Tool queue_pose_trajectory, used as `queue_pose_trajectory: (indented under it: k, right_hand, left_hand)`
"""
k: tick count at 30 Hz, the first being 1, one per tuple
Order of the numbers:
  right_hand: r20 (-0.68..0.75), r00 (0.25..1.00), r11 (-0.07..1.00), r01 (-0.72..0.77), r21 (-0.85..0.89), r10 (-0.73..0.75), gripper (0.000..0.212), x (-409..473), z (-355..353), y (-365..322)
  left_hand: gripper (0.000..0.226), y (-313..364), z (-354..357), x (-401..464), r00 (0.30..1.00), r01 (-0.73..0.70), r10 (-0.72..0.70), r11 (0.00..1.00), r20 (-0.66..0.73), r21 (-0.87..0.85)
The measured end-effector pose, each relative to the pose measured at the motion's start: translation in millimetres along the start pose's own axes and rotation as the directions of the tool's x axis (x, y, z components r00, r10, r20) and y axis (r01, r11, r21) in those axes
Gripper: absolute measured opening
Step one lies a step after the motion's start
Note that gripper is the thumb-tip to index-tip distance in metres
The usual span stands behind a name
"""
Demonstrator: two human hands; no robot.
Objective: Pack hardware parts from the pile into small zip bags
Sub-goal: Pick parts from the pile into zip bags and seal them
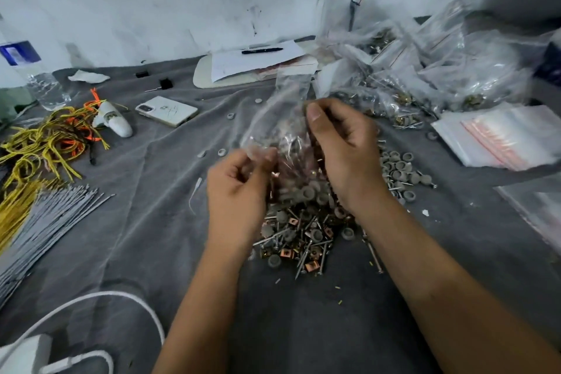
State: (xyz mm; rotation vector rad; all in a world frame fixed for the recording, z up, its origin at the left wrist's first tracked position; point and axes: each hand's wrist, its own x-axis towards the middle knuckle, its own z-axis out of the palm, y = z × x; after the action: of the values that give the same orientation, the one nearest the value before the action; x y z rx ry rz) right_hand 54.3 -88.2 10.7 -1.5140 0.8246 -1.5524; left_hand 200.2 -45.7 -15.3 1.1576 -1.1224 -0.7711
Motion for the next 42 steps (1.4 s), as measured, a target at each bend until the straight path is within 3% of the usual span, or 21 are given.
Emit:
queue_pose_trajectory:
  k: [4,9,11,12,14,17,21,25,28,30,32,33,35,37,38,42]
  right_hand:
    - [0.052,0.997,0.951,-0.035,-0.307,0.054,0.011,16.6,-15.8,5.1]
    - [-0.278,0.960,0.867,-0.171,-0.468,0.040,0.011,78.1,-62.8,25.1]
    - [-0.392,0.918,0.826,-0.259,-0.501,0.049,0.018,109.8,-87.8,38.5]
    - [-0.434,0.897,0.799,-0.317,-0.511,0.079,0.024,124.4,-101.5,46.9]
    - [-0.469,0.863,0.676,-0.461,-0.575,0.190,0.036,144.5,-126.7,66.5]
    - [-0.435,0.862,0.472,-0.506,-0.722,0.259,0.033,148.1,-149.1,83.0]
    - [-0.394,0.911,0.449,-0.404,-0.797,0.121,0.015,135.7,-170.1,68.9]
    - [-0.415,0.901,0.270,-0.435,-0.859,0.128,0.006,103.2,-215.6,38.0]
    - [-0.443,0.886,0.182,-0.462,-0.868,0.136,0.014,70.0,-250.5,4.9]
    - [-0.443,0.871,0.126,-0.474,-0.872,0.212,0.023,45.0,-272.1,-22.1]
    - [-0.432,0.809,0.012,-0.476,-0.880,0.399,0.031,19.3,-288.2,-47.3]
    - [-0.439,0.737,-0.037,-0.493,-0.869,0.513,0.031,6.9,-293.0,-57.5]
    - [-0.439,0.583,-0.091,-0.529,-0.844,0.684,0.027,-15.0,-299.9,-69.8]
    - [-0.416,0.488,-0.101,-0.549,-0.830,0.767,0.025,-31.5,-300.7,-71.2]
    - [-0.393,0.490,-0.096,-0.526,-0.845,0.779,0.024,-38.3,-300.9,-68.6]
    - [-0.242,0.693,-0.009,-0.322,-0.947,0.680,0.026,-49.2,-302.1,-54.3]
  left_hand:
    - [0.022,18.2,39.6,39.7,0.992,0.012,-0.007,0.999,-0.125,0.038]
    - [0.017,22.9,119.7,90.0,0.987,-0.024,0.063,0.967,-0.148,0.254]
    - [0.033,21.6,148.1,104.4,0.977,-0.060,0.137,0.912,-0.165,0.405]
    - [0.038,18.9,161.1,111.2,0.975,-0.123,0.198,0.861,-0.102,0.494]
    - [0.039,10.0,186.8,120.7,0.965,-0.260,0.206,0.736,0.160,0.625]
    - [0.035,-9.8,219.4,130.5,0.881,-0.344,-0.021,0.657,0.472,0.671]
    - [0.042,-29.5,237.9,145.2,0.812,-0.370,-0.174,0.584,0.556,0.723]
    - [0.035,-22.1,251.4,146.9,0.794,-0.416,-0.253,0.436,0.553,0.798]
    - [0.019,0.6,264.2,113.9,0.872,-0.419,-0.032,0.468,0.489,0.778]
    - [0.011,14.6,279.2,74.3,0.856,-0.483,0.138,0.560,0.499,0.673]
    - [0.014,25.9,296.6,29.5,0.792,-0.507,0.136,0.690,0.595,0.516]
    - [0.012,28.6,305.4,8.5,0.740,-0.494,0.078,0.737,0.668,0.461]
    - [0.004,29.1,319.2,-28.5,0.613,-0.502,-0.041,0.751,0.789,0.429]
    - [0.005,22.4,325.5,-52.8,0.524,-0.552,-0.093,0.720,0.846,0.421]
    - [0.009,18.1,326.2,-59.6,0.510,-0.579,-0.090,0.699,0.855,0.419]
    - [0.025,8.5,318.5,-55.4,0.572,-0.619,-0.079,0.611,0.816,0.493]
